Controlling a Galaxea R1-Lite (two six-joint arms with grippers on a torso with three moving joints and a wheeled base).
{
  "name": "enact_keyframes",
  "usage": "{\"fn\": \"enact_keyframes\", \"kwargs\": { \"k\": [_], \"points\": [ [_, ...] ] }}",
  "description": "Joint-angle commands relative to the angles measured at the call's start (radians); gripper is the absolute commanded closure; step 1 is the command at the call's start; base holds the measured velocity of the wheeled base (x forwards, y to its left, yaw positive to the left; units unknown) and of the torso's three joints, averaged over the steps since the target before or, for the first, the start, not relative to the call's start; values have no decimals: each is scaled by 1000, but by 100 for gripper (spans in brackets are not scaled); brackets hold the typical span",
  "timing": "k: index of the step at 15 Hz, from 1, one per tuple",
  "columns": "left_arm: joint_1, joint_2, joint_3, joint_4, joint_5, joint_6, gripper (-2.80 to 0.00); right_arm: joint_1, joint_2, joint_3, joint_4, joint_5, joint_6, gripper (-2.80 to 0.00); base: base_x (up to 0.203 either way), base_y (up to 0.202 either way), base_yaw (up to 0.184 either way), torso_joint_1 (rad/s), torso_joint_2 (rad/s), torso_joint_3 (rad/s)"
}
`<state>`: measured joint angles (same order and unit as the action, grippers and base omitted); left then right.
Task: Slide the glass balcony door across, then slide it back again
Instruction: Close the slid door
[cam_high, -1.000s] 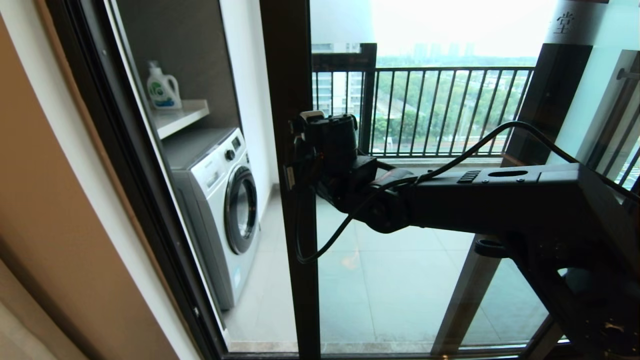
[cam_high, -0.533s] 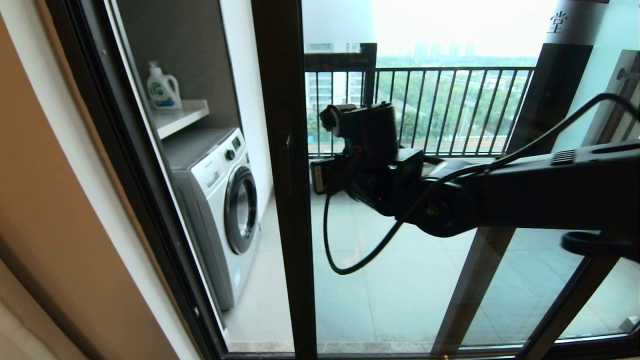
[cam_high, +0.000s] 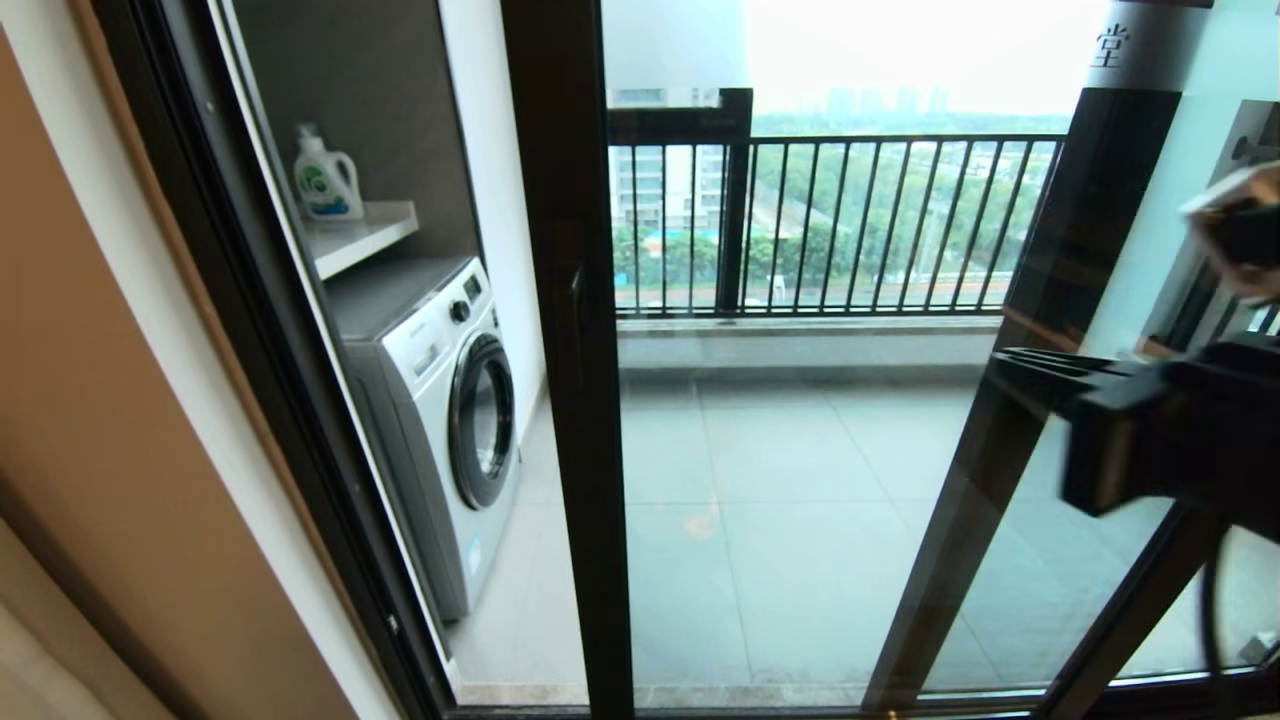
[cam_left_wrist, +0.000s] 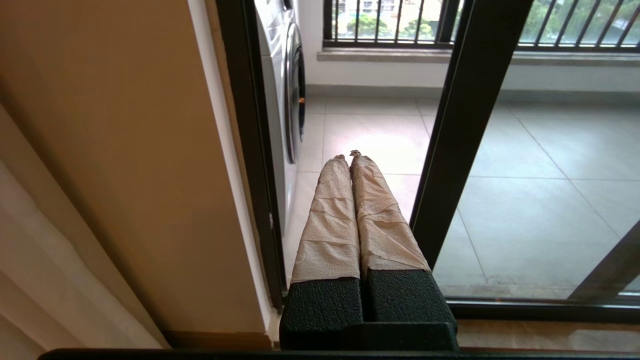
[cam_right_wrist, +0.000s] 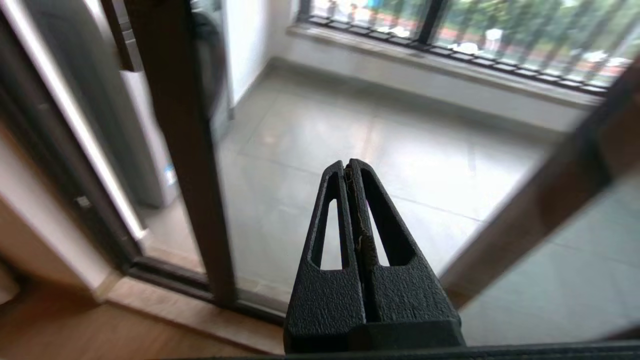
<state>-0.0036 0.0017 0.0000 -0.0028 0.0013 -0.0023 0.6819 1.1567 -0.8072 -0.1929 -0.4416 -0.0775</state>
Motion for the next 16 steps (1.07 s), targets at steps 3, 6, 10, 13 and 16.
{"fn": "enact_keyframes", "kwargs": {
  "k": [3, 6, 10, 13, 16],
  "points": [
    [-1, 0, 0, 0, 0, -1, 0, -277, -500, 137, 183, -35, -41, 0, 0, 0, 0, 0, 0, 0],
    [0, 0, 0, 0, 0, -1, 0, -565, -666, 170, 335, -39, -65, 0, 0, 0, 0, 0, 0, 0],
    [-1, 0, 0, 0, 0, -1, 0, -694, -918, 232, 418, 14, -163, 0, 0, 0, 0, 0, 0, 0],
    [1, 0, 0, 0, 0, -1, 0, -687, -1134, 345, 425, 157, -203, 0, 0, 0, 0, 0, 0, 0],
    [-1, 0, 0, 0, 0, -1, 0, -683, -1158, 553, 335, 326, -204, 0, 0, 0, 0, 0, 0, 0]
  ]
}}
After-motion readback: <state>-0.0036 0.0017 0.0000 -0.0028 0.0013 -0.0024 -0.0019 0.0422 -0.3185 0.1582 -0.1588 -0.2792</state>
